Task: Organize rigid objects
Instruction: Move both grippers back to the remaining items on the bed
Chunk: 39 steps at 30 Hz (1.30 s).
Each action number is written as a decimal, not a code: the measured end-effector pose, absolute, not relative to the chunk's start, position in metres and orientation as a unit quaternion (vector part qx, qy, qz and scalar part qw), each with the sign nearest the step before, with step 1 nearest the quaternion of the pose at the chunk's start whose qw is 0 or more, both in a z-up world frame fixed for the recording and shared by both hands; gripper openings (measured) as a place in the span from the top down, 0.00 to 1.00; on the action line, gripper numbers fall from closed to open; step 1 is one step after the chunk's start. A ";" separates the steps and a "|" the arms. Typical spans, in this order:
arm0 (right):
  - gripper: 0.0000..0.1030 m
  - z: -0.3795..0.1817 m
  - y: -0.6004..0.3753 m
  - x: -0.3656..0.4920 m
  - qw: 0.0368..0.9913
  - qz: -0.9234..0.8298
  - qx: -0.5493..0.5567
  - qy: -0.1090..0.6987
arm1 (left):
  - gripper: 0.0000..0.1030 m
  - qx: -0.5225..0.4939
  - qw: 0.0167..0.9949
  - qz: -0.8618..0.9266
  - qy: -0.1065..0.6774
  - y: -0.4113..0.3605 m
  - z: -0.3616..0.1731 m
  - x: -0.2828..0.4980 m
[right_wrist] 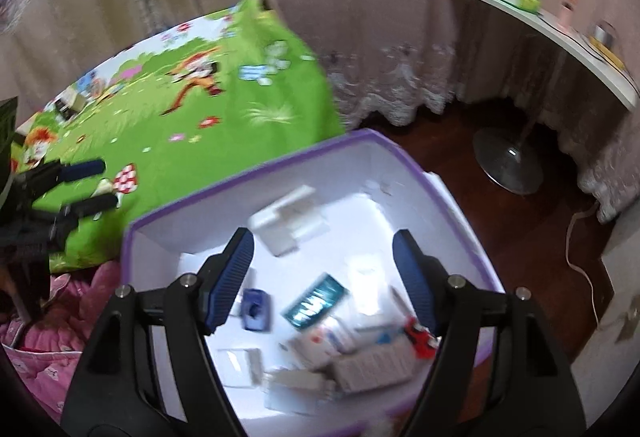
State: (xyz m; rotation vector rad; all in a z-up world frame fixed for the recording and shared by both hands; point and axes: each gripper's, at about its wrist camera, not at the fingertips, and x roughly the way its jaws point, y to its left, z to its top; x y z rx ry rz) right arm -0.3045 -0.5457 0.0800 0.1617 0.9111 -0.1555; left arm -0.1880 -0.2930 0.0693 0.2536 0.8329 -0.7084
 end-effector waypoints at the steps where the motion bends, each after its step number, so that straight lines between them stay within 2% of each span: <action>1: 0.27 0.081 -0.537 -0.296 0.892 -0.064 0.071 0.441 | 0.30 0.111 0.855 -0.317 0.395 -0.276 0.071 -0.180; 5: 0.27 0.085 -0.489 -0.254 0.895 -0.014 0.028 0.446 | 0.30 0.083 0.889 -0.231 0.386 -0.195 0.074 -0.153; 9: 0.22 0.086 -0.424 -0.212 0.892 0.052 -0.018 0.449 | 0.28 0.060 0.908 -0.139 0.390 -0.110 0.067 -0.126; 18: 0.22 0.050 -0.277 -0.125 0.859 0.167 -0.113 0.470 | 0.28 0.010 0.911 0.000 0.411 0.030 0.041 -0.079; 26: 0.22 0.019 -0.183 -0.027 0.839 0.227 -0.116 0.480 | 0.28 -0.035 0.910 0.057 0.408 0.085 0.028 -0.029; 33: 0.22 0.000 -0.129 0.061 0.835 0.236 -0.097 0.488 | 0.28 -0.045 0.900 0.072 0.428 0.102 0.008 -0.007; 36: 0.21 -0.006 -0.112 0.095 0.834 0.232 -0.095 0.491 | 0.25 -0.057 0.901 0.074 0.424 0.105 0.008 -0.008; 39: 0.21 -0.009 -0.096 0.126 0.838 0.230 -0.094 0.485 | 0.16 -0.050 0.898 0.081 0.430 0.102 0.006 -0.006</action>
